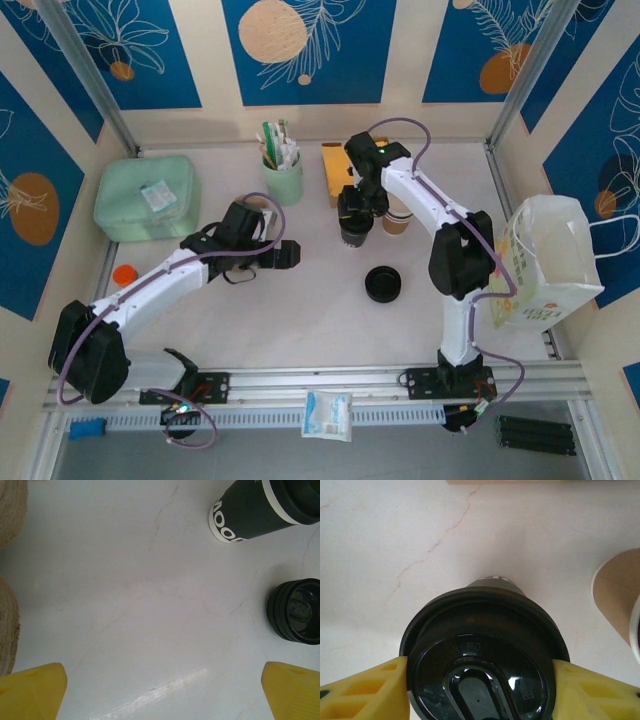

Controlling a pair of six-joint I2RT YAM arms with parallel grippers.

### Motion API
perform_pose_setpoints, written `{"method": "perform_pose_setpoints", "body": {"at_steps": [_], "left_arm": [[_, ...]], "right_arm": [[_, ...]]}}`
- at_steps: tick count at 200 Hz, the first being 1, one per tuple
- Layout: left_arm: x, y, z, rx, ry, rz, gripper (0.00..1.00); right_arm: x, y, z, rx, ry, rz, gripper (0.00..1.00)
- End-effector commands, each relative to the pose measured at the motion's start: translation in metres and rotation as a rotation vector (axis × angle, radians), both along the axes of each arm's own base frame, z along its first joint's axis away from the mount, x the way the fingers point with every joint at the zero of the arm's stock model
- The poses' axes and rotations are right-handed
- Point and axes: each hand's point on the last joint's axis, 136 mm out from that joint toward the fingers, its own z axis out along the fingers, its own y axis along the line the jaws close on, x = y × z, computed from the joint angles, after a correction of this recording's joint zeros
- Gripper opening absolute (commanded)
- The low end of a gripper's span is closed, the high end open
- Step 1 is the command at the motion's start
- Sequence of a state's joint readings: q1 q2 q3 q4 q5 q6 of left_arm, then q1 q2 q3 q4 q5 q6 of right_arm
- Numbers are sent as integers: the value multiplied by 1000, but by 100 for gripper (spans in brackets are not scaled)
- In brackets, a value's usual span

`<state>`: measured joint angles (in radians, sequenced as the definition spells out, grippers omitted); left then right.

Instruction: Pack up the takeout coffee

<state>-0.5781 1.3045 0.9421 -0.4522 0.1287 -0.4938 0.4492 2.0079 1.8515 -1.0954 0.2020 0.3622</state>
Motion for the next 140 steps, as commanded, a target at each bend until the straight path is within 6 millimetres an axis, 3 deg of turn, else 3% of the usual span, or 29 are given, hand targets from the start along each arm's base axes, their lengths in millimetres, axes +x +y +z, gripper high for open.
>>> {"method": "perform_pose_setpoints", "body": {"at_steps": [1, 104, 140], "left_arm": [[2, -1, 11, -30, -14, 8, 99], [2, -4, 14, -44, -13, 5, 99], [2, -4, 15, -44, -14, 4, 99]], "right_arm": [[-1, 4, -7, 9, 30, 23, 63], [1, 12, 26, 30, -33, 47, 91], [1, 17, 44, 35, -70, 61, 92]]}}
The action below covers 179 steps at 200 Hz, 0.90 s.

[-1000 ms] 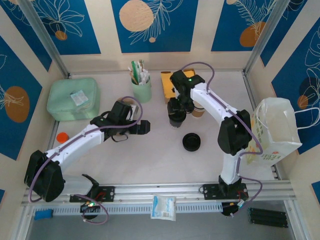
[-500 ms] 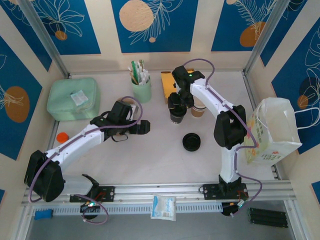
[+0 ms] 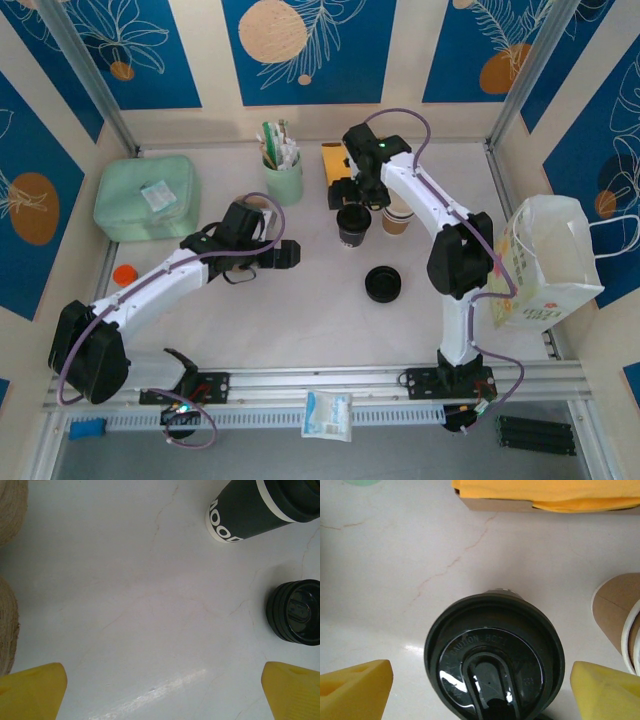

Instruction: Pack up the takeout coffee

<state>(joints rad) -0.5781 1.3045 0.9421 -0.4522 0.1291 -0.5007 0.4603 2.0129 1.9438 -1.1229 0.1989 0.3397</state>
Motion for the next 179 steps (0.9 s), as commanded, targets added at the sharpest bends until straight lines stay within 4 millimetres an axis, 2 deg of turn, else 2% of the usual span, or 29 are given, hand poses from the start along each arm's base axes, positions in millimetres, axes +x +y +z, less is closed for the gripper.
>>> {"method": "perform_pose_setpoints", "body": {"at_steps": [1, 20, 46, 65, 85, 112, 132, 146, 162, 179], "left_arm": [[2, -4, 15, -41, -18, -1, 99], [2, -4, 17, -42, -21, -3, 99], [1, -7, 22, -60, -26, -14, 99], [2, -12, 27, -86, -30, -27, 99], [2, -17, 35, -110, -39, -45, 99], [3, -23, 43, -137, -48, -69, 99], [2, -27, 46, -148, -50, -87, 99], [2, -29, 48, -153, -50, -97, 99], [2, -30, 48, -156, -49, -107, 100], [1, -32, 48, -160, -47, -114, 99]], "right_arm": [[-8, 6, 20, 11, -15, 29, 92], [-12, 14, 52, 34, -78, 44, 90], [-28, 12, 116, 55, -202, 50, 88], [-42, -15, 156, 23, -275, -6, 87], [-59, -61, 183, -42, -322, -116, 88], [-88, -134, 199, -123, -345, -310, 90], [-111, -191, 204, -162, -359, -497, 91], [-126, -223, 206, -183, -381, -615, 92], [-140, -249, 202, -187, -385, -727, 92], [-150, -264, 191, -194, -366, -800, 93]]}}
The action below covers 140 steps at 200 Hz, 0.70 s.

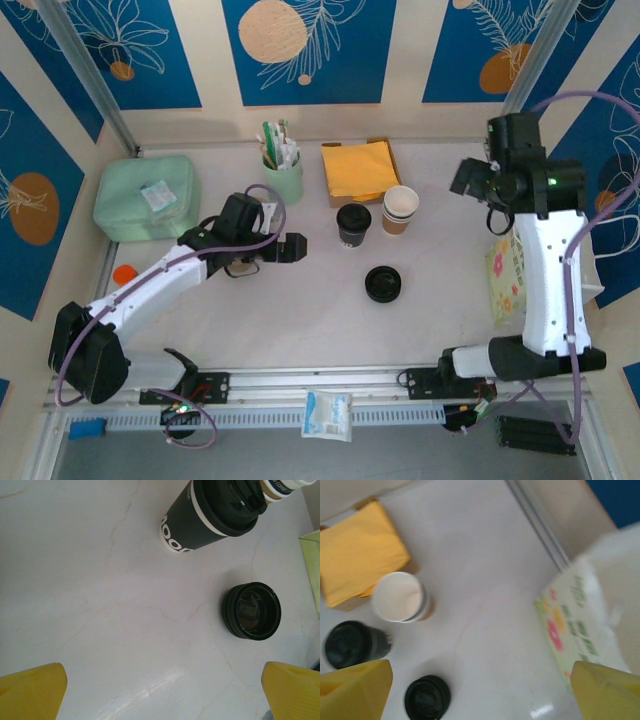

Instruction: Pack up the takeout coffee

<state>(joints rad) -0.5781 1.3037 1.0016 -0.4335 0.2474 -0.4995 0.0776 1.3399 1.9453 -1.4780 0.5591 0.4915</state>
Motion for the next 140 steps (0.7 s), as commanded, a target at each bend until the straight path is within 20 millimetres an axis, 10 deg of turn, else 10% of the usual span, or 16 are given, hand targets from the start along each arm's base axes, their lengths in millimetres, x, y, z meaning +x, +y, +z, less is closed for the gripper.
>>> {"method": "perform_pose_setpoints", "body": {"at_steps": [1, 96, 140], "left_arm": [[2, -8, 18, -44, -31, -34, 99], [4, -11, 20, -57, -37, -34, 99], [5, -11, 20, -58, -34, -31, 99]], "right_arm": [[-16, -25, -14, 3, 23, -135, 93], [-21, -70, -62, 44, 88, -270, 86], [-8, -66, -56, 75, 20, -220, 11]]}}
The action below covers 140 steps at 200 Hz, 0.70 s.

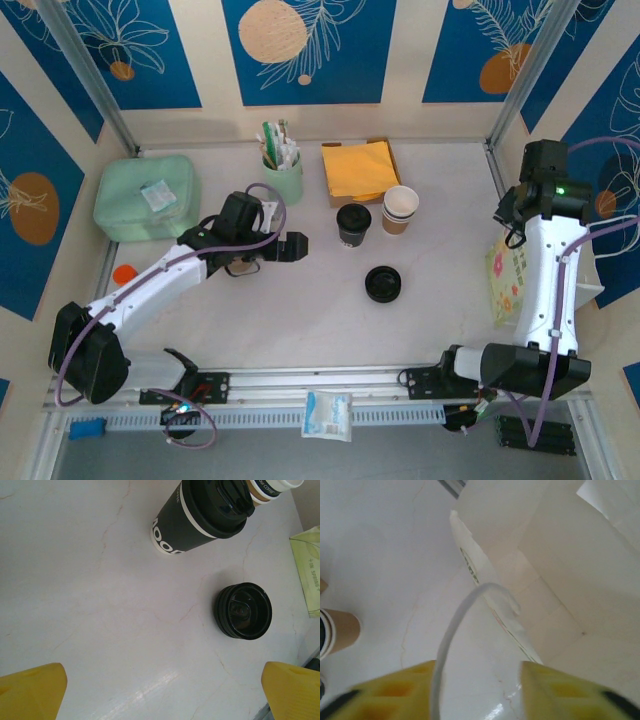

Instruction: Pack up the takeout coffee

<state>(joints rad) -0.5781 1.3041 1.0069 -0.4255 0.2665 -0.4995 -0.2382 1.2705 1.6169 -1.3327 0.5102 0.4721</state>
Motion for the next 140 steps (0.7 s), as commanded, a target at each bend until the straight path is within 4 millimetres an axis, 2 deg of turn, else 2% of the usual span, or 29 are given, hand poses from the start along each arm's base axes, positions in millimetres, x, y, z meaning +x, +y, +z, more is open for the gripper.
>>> {"method": "perform_pose_setpoints", "body": {"at_steps": [1, 7, 38, 83, 112, 140], "left_arm": [[5, -7, 16, -40, -30, -17, 99], [5, -8, 16, -43, -29, -17, 99], [6, -8, 15, -39, -25, -18, 99], [5, -5, 18, -30, -32, -11, 99], [4, -3, 23, -29, -43, -5, 99], [4, 1, 31, -26, -64, 5, 99]], "right_arm": [[10, 8, 15, 23, -104, 51, 9], [11, 9, 19, 22, -119, 54, 0], [18, 11, 45, 12, -208, 69, 0], [19, 20, 96, 11, -352, 104, 0], [19, 39, 134, 16, -453, 167, 0], [21, 66, 168, 24, -531, 266, 0]]}}
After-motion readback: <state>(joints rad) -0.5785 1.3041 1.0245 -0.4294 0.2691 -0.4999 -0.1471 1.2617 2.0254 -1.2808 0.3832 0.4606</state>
